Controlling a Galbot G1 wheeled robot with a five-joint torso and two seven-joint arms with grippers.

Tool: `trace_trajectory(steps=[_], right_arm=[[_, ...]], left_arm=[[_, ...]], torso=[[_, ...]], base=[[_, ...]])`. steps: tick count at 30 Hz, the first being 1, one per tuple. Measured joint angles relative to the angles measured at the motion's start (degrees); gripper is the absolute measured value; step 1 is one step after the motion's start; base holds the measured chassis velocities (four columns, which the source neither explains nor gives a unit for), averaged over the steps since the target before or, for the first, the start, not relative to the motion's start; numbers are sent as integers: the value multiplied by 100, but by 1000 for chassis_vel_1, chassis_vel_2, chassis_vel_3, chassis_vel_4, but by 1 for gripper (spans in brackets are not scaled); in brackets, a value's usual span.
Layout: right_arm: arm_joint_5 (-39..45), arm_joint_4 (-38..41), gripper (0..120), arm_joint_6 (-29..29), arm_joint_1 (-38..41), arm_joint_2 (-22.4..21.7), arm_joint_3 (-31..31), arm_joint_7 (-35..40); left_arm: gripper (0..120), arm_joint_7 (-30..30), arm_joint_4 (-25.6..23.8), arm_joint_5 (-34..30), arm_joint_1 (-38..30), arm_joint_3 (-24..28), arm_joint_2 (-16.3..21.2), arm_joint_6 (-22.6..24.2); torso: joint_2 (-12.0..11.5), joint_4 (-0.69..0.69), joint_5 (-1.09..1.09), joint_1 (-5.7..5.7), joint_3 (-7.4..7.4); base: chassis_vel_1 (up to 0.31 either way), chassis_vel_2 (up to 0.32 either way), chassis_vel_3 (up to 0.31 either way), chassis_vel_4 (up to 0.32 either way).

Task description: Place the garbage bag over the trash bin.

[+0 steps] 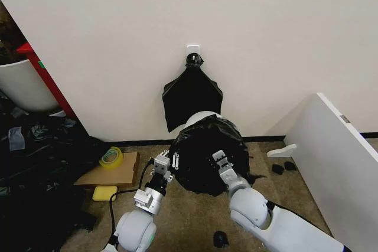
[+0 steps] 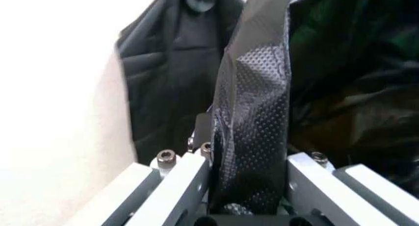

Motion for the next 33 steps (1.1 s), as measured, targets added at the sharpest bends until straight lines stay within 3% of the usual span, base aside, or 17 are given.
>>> trace_trajectory(steps=[6, 8, 10, 13, 14, 16, 17, 19, 22, 23, 24, 28, 31, 33], right_arm=[[425, 325, 0, 835, -315, -32, 102, -289], [362, 365, 1, 1453, -514, -7, 224, -617], [277, 363, 6, 1647, -585, 1, 283, -761], [-6, 259, 19, 2306, -784, 15, 494, -1264], [-145, 187, 25, 2780, -905, 27, 655, -1704], [-206, 147, 27, 3071, -970, 34, 727, -1961], [-310, 22, 34, 3965, -1139, 68, 947, -2775], [-360, -83, 43, 4842, -1325, 149, 1187, -3708], [-432, -103, 51, 5471, -1537, 272, 1331, -4207], [-596, -104, 58, 5646, -1666, 370, 1358, -4156], [-596, -104, 58, 5646, -1666, 370, 1358, -4156], [-2004, -146, 77, 5311, -2035, 669, 1423, -2720], [-2304, -183, 85, 5149, -2139, 747, 1435, -2281], [-2558, -295, 94, 4998, -2240, 854, 1401, -1807]], left_arm=[[0, -73, 184, -239, -106, -87, -39, 76], [0, -132, 243, -452, -159, -104, -52, 237], [0, -156, 248, -536, -176, -112, -52, 314], [0, -264, 206, -823, -213, -140, -45, 626], [0, -364, 140, -1035, -238, -173, -38, 840], [0, -403, 110, -1124, -249, -186, -34, 922], [0, -577, -7, -1495, -300, -228, -14, 1284], [0, -851, -144, -1991, -378, -281, 14, 1800], [0, -1309, -261, -2604, -492, -347, 36, 2476], [0, -1672, -314, -3133, -582, -415, 45, 2927], [0, -1672, -314, -3133, -582, -415, 45, 2927], [0, -2390, -393, -4732, -819, -898, 40, 3910], [0, -2615, -409, -5190, -893, -1149, 18, 4173], [0, -3120, -411, -6058, -1007, -1634, -50, 4462]], torso=[[0, 0, 0, 0, 0], [0, -1, 0, 0, 0], [0, -1, 0, 0, 0], [0, -1, -1, 0, 0], [0, 0, 0, 0, 0], [0, 0, 0, 0, 0], [0, 0, -1, 0, 0], [0, 0, 0, 0, 0], [0, -1, 0, 0, 0], [0, -1, -2, 0, 0], [0, -1, -2, 0, 0], [0, -2, -2, 0, 0], [0, -2, 1, 0, 0], [0, -1, -2, 0, 0]], base=[[0, 0, 0, 0], [0, 0, 0, 0], [0, 0, 0, 0], [0, 0, 0, 0], [0, 0, 0, 0], [0, 0, 0, 0], [0, 0, 0, 0], [0, 0, 0, 0], [0, 0, 0, 0], [0, 0, 0, 0], [0, 0, 0, 0], [0, 0, 0, 0], [0, 0, 0, 0], [0, 0, 0, 0]])
